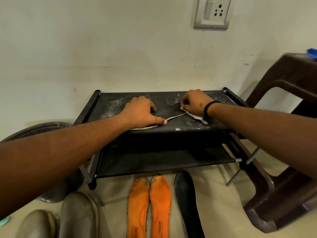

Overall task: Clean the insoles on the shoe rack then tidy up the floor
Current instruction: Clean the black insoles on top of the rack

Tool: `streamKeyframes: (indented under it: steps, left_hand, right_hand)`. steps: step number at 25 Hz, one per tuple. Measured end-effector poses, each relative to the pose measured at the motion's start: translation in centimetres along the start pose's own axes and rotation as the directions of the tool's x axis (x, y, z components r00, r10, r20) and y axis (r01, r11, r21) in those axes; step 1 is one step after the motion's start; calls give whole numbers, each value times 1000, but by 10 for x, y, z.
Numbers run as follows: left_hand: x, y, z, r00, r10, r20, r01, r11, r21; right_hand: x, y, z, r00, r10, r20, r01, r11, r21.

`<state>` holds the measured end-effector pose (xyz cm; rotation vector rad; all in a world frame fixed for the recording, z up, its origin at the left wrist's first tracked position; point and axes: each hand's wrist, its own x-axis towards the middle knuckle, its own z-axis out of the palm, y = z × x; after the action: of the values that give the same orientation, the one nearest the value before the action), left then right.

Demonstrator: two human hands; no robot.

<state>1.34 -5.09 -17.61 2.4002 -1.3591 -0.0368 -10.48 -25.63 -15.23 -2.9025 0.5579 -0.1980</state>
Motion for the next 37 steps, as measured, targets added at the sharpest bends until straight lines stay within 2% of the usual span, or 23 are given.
streamKeyframes:
  steps: [3, 5, 12, 21, 25, 30, 37]
  left_hand:
    - [0, -1, 0, 1000, -5, 6, 5, 1000, 9]
    - [0, -1, 0, 1000, -4, 5, 4, 1000, 3]
    - [-2, -2, -1, 1000, 9, 6, -9, 1000, -12]
    - [-1, -2, 0, 1000, 20, 1, -20, 1000, 12]
    - [1, -3, 1, 1000, 15, -17, -15, 1000, 10]
    - [0, -3, 0, 1000, 14, -5, -14, 1000, -2]
    - [-1, -3, 0, 999, 32, -22, -32, 999, 4]
  right_hand:
    - [12, 0, 3, 997, 55, -60, -63, 988, -139]
    - [19, -6, 8, 996, 59, -64, -68, 986, -155]
    - [21, -9, 5, 993, 112, -45, -110, 993, 43]
    - [11, -12, 13, 969, 194, -152, -160, 964, 212]
    - [5, -31, 16, 997, 38, -67, -20, 968, 251]
    - [10, -46, 19, 994, 37, -98, -4, 948, 318]
    - [6, -60, 12, 992, -115, 49, 88, 920, 381]
